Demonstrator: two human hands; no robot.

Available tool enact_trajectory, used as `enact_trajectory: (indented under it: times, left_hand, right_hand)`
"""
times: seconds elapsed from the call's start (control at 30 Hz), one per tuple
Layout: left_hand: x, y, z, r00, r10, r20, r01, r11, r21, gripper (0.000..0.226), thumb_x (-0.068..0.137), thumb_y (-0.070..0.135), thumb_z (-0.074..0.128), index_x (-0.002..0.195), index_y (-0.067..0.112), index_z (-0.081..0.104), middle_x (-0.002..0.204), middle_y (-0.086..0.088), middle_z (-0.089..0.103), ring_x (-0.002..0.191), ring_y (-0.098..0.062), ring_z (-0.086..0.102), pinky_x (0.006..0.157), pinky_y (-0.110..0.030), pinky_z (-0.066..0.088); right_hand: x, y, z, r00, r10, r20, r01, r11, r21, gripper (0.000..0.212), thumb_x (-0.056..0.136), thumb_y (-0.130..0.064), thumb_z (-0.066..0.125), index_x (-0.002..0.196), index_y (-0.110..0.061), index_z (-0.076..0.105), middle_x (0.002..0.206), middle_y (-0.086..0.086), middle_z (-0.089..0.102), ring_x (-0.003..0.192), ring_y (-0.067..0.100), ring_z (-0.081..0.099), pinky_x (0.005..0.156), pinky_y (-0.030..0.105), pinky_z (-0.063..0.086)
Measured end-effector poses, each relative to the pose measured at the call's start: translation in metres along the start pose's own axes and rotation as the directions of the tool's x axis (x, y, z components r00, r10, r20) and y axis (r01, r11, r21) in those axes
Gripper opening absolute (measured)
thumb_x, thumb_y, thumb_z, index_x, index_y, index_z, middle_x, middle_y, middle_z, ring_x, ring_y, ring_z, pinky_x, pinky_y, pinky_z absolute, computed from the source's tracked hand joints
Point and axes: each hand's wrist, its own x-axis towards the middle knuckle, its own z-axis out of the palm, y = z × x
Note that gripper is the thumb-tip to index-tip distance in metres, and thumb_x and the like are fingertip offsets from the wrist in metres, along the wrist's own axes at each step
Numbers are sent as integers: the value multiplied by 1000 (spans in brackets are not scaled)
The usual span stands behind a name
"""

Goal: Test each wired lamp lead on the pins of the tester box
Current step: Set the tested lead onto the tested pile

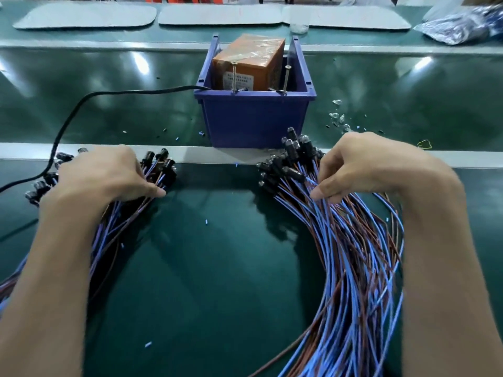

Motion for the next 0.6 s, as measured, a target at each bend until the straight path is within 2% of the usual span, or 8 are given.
enact_trajectory:
  times: [0.13, 0.23, 0.3, 0.33, 0.4, 0.5, 0.53, 0.6]
  left_hand:
    - [5, -1, 5, 999, -14, -34, 13, 999, -30, 23, 65, 42, 85, 59, 31, 66, 82, -7, 67, 89, -31, 61, 84, -40, 52]
    - [3, -2, 3, 998, -16, -62, 9, 994, -112, 22, 68, 40, 84, 58, 32, 65, 80, -7, 65, 86, -31, 60, 81, -38, 52]
    - [1, -1, -2, 993, 1, -122, -26, 978, -209, 22, 68, 40, 83, 58, 30, 67, 71, -4, 65, 75, -26, 59, 69, -33, 49]
    - [-2, 1, -5, 985, 20, -170, -65, 962, -265, 22, 68, 40, 83, 58, 28, 68, 63, 0, 63, 66, -20, 57, 60, -28, 44]
    - [-11, 10, -13, 960, 80, -269, -186, 899, -396, 20, 67, 39, 84, 59, 28, 69, 46, 11, 56, 52, -8, 51, 49, -22, 36]
    - [-37, 35, -24, 897, 234, -375, -417, 731, -541, 12, 66, 40, 82, 68, 40, 70, 40, 14, 51, 39, -2, 44, 38, -8, 29]
    - [-46, 45, -25, 874, 277, -399, -472, 680, -561, 12, 65, 42, 80, 67, 37, 70, 41, 14, 51, 38, -1, 42, 37, -7, 26]
    - [-61, 64, -22, 831, 338, -442, -549, 623, -557, 16, 65, 42, 74, 63, 27, 69, 44, 11, 50, 40, -2, 39, 39, -9, 26]
  right_hand:
    - [-7, 1, -7, 1000, -2, -18, 2, 1000, -1, 19, 74, -29, 81, 66, -17, 69, 55, -8, 69, 49, -7, 60, 46, 3, 36]
    - [-9, 0, -7, 998, 57, -24, -59, 995, -82, 21, 75, -40, 78, 73, -21, 69, 61, -7, 71, 62, -3, 66, 58, 16, 45]
    - [-7, -4, -7, 984, 29, -177, -48, 994, -103, 28, 76, -51, 74, 74, -24, 68, 72, -4, 73, 80, 11, 67, 72, 25, 49]
    - [-6, -9, -7, 962, -4, -274, -13, 998, -60, 30, 76, -55, 70, 73, -25, 67, 77, -3, 72, 84, 15, 66, 78, 29, 51]
    - [-5, -21, -4, 931, -74, -357, 112, 990, 88, 36, 79, -60, 64, 68, -26, 68, 69, -8, 70, 74, 3, 64, 72, 22, 49]
    - [-7, -42, 10, 964, -214, -157, 246, 943, 226, 44, 81, -65, 57, 66, -26, 70, 60, -18, 67, 53, -9, 57, 56, 10, 41]
    - [-5, -46, 15, 961, -255, -111, 276, 925, 262, 42, 81, -64, 57, 72, -26, 72, 65, -16, 69, 54, -8, 59, 59, 13, 42]
    - [1, -54, 24, 937, -303, -171, 346, 869, 355, 36, 84, -56, 61, 86, -23, 74, 74, -9, 72, 64, 0, 64, 68, 23, 47]
